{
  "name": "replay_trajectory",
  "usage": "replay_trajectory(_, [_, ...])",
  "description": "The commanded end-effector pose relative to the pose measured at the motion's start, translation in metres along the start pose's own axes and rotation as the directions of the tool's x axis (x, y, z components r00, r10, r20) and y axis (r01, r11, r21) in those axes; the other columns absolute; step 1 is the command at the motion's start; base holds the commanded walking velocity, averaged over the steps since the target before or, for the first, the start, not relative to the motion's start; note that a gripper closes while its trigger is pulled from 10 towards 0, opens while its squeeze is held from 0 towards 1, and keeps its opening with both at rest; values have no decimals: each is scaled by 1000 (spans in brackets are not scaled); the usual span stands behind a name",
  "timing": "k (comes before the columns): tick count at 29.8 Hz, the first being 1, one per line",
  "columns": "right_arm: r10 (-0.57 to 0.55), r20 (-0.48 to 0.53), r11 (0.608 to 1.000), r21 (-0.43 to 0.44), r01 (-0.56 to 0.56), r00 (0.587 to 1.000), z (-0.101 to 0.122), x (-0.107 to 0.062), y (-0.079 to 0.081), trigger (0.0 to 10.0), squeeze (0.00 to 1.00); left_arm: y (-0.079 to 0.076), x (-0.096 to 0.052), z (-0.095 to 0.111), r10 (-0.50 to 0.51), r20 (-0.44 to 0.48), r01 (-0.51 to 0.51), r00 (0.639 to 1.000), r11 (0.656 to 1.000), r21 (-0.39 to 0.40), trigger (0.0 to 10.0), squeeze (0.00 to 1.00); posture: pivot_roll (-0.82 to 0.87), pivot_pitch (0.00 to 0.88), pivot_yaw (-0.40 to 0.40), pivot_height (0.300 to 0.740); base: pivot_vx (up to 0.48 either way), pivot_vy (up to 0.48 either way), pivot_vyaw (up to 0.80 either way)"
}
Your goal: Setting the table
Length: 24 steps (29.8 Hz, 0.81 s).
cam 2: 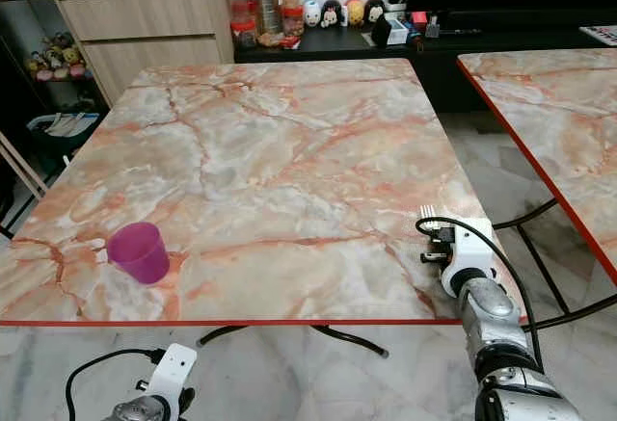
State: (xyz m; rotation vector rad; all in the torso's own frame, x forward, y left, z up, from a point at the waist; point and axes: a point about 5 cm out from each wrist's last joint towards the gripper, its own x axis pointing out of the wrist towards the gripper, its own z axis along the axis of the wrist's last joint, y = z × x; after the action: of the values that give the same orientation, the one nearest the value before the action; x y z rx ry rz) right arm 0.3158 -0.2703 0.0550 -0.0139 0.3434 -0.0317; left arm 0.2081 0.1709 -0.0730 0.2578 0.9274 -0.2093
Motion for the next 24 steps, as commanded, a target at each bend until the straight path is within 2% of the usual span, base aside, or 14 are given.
replay_trajectory(1, [14,22,1000,1,-14,1000,7,4,5,0,0,2,0,1,-2,-6,2,1000,1000,2,10000,0,-11,0,57,728,0,0,0])
replay_trajectory(8, [31,38,1000,0,-32,999,10,5,11,0,0,2,0,0,-3,-9,3,1000,1000,1,10000,0,-12,0,59,728,0,0,0])
replay_trajectory(12, [63,83,998,-13,-63,995,20,9,20,0,0,5,0,2,19,2,-19,1000,1000,6,10000,0,-11,0,58,728,0,0,0])
replay_trajectory(15, [67,90,998,-13,-67,994,22,10,21,0,0,5,0,2,23,4,-23,1000,1000,7,10000,0,-11,0,58,728,0,0,0])
replay_trajectory(16, [76,123,997,-20,-74,990,30,11,25,10000,0,7,0,3,35,9,-35,999,999,6,10000,0,-13,0,59,728,0,0,0])
replay_trajectory(18, [110,216,994,-44,-103,970,53,15,35,10000,0,10,0,6,60,18,-60,998,998,7,10000,0,-15,0,59,728,0,0,0])
replay_trajectory(19, [156,302,987,-77,-139,940,76,15,48,10000,0,11,0,6,71,18,-71,997,997,11,10000,0,-17,0,58,728,0,0,0])
replay_trajectory(20, [156,302,987,-77,-139,940,76,15,48,10000,0,11,0,6,71,18,-71,997,997,11,10000,0,-17,0,58,728,0,0,0])
replay_trajectory(22, [226,392,970,-177,-168,892,105,10,70,10000,0,11,0,5,81,15,-81,997,997,12,10000,0,-25,0,57,728,0,0,0])
replay_trajectory(24, [211,423,974,-167,-153,882,116,9,75,10000,0,10,0,5,87,15,-87,996,996,23,10000,0,-24,0,56,728,0,0,0])
